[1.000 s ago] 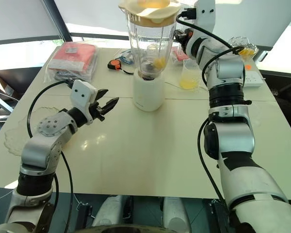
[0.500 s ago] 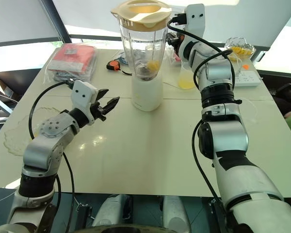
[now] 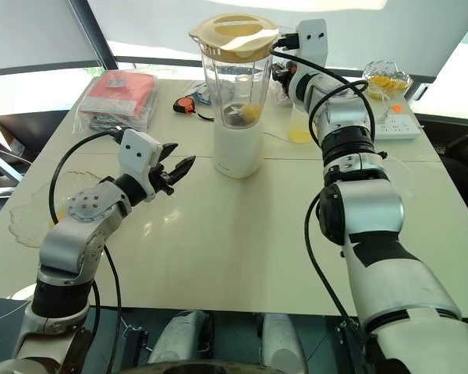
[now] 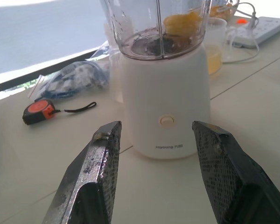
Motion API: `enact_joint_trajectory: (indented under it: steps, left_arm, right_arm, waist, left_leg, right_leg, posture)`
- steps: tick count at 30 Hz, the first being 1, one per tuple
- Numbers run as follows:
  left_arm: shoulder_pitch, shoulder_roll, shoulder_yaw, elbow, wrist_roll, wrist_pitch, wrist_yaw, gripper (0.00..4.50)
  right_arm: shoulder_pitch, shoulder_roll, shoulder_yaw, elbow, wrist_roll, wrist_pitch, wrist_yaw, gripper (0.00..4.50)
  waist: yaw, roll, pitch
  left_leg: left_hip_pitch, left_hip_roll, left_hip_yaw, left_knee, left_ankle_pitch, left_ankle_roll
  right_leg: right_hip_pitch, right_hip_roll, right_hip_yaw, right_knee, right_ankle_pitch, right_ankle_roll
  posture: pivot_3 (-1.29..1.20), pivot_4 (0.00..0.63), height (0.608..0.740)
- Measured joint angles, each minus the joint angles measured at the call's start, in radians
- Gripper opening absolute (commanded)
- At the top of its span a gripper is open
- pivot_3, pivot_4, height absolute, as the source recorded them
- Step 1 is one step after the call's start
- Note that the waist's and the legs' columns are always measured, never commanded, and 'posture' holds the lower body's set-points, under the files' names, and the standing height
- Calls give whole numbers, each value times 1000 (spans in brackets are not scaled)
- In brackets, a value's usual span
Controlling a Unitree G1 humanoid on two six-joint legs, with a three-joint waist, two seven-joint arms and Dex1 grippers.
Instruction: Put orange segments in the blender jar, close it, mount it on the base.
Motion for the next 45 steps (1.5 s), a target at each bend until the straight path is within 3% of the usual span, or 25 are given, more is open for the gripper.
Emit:
enact_joint_trajectory:
  steps: [6, 23, 37, 41, 44, 45]
  left_arm:
    - [0, -2, -3, 2, 1, -7, 0, 2485]
    - [-47, -5, -6, 26, -3, 1, -3, 2485]
    - [-52, -9, -5, 29, -69, 24, -34, 2485]
    - [-29, -8, -6, 29, -77, 45, -35, 2544]
    - [-25, -8, -6, 29, -83, 47, -36, 2544]
    - [-24, -7, -6, 29, -83, 46, -36, 2544]
  right_arm:
    - [5, 10, 19, -46, -14, 35, 4, 1008]
    - [218, 87, 18, -582, -25, 383, -230, 1008]
    - [224, 66, 10, -543, -13, 349, -159, 1008]
    - [234, 54, 33, -475, -36, 315, -146, 2765]
    - [256, 52, 39, -438, -50, 308, -155, 4326]
    - [257, 48, 41, -437, -58, 306, -159, 4425]
  waist:
    - [-2, 0, 0]
    - [0, -1, -1]
    - [-3, -1, -1]
    - [-4, -2, 0]
    - [-3, -2, 1]
    - [-4, -2, 1]
  left_leg:
    - [0, 0, 0, 0, 0, 0]
    - [3, 0, -1, 1, 0, 0]
    - [11, 0, -1, 0, 0, 0]
    - [14, 0, -1, -1, 0, 0]
    - [13, 0, -1, -1, 0, 0]
    - [12, 0, -1, -1, 0, 0]
  right_leg:
    - [0, 0, 0, 1, 0, 0]
    - [3, 0, -1, 1, 0, 0]
    - [11, 1, -1, 0, 0, 0]
    - [14, 1, 0, 0, -2, -2]
    - [12, 1, 0, 0, -1, -1]
    - [11, 1, 0, 0, 0, 0]
  posture:
    - [0, 150, 740]
    - [0, 150, 740]
    - [0, 150, 740]
    - [0, 150, 740]
    - [0, 150, 740]
    - [0, 150, 740]
